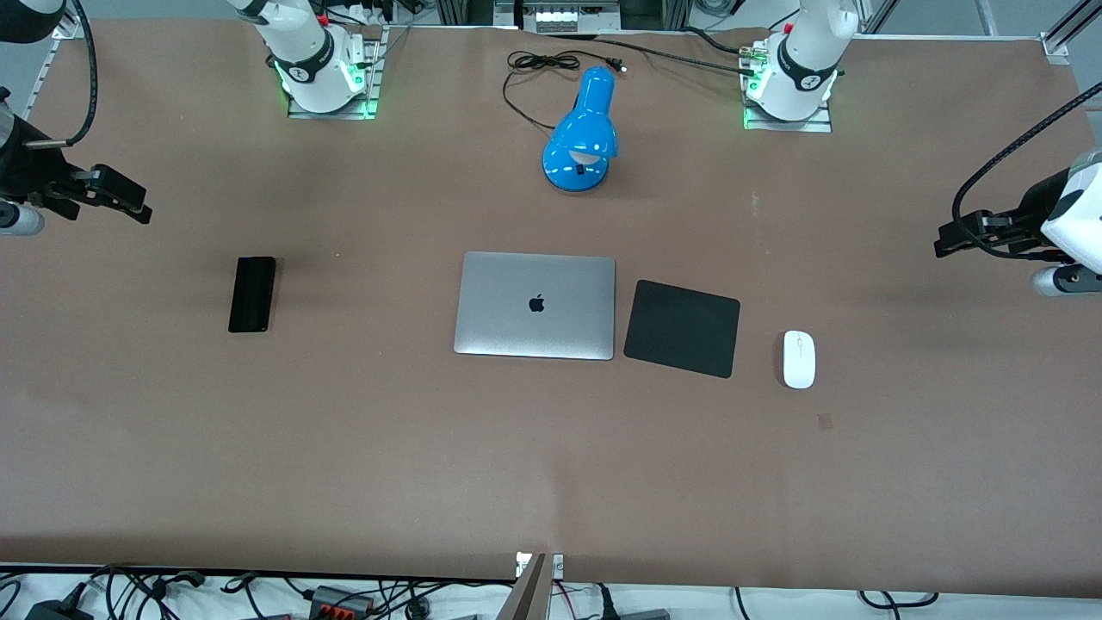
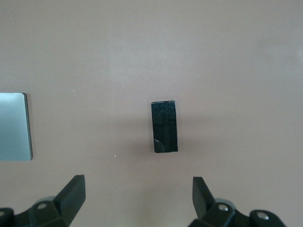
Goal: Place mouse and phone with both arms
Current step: 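Move the right gripper toward the black phone while the left gripper approaches the mouse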
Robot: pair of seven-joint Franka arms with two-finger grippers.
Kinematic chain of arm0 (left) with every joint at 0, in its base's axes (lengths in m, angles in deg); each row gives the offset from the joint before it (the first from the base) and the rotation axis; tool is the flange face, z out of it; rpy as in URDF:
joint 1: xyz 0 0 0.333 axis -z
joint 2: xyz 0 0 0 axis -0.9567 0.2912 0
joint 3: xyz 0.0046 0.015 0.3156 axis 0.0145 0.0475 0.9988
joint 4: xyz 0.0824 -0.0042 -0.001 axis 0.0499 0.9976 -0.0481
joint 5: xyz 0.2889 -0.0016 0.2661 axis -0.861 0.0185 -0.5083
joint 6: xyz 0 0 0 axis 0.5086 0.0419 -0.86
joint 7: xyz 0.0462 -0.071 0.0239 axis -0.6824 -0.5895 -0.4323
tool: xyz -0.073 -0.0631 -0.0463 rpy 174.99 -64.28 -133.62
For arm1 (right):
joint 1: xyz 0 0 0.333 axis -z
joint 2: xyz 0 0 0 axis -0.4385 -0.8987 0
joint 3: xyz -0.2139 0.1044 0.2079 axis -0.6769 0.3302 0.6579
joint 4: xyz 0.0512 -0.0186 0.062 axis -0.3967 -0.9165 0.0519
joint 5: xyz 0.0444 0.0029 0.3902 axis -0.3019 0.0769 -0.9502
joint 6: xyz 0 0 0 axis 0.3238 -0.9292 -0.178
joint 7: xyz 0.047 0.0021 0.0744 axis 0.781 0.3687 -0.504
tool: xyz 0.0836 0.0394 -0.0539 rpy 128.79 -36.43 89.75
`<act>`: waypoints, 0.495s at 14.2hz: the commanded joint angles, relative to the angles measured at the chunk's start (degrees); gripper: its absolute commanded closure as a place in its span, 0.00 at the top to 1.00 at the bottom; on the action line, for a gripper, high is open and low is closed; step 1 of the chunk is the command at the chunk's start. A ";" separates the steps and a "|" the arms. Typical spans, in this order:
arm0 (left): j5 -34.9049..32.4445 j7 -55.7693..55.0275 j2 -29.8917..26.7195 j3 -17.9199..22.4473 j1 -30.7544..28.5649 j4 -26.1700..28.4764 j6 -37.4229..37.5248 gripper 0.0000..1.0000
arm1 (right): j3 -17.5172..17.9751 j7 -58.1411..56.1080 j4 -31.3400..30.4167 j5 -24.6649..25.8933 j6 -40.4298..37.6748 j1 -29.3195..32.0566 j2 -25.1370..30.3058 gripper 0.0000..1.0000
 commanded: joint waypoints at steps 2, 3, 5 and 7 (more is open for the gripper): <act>-0.39 0.06 0.23 0.16 0.08 -1.05 1.10 1.00 | 0.84 -0.26 -0.41 -0.41 -0.90 0.82 1.63 1.00; -0.39 -0.03 0.23 0.16 0.08 -1.05 1.10 1.00 | 0.84 -0.18 -0.24 -0.41 -0.82 0.82 1.54 1.00; -0.21 -0.12 0.40 -0.02 0.08 -1.23 0.84 1.00 | 0.84 -0.18 -0.32 -0.41 -0.82 0.82 1.37 1.00; -1.17 -0.21 1.02 -0.37 1.39 -1.32 0.92 1.00 | 0.93 -0.18 -0.41 -0.50 -0.38 0.73 1.01 1.00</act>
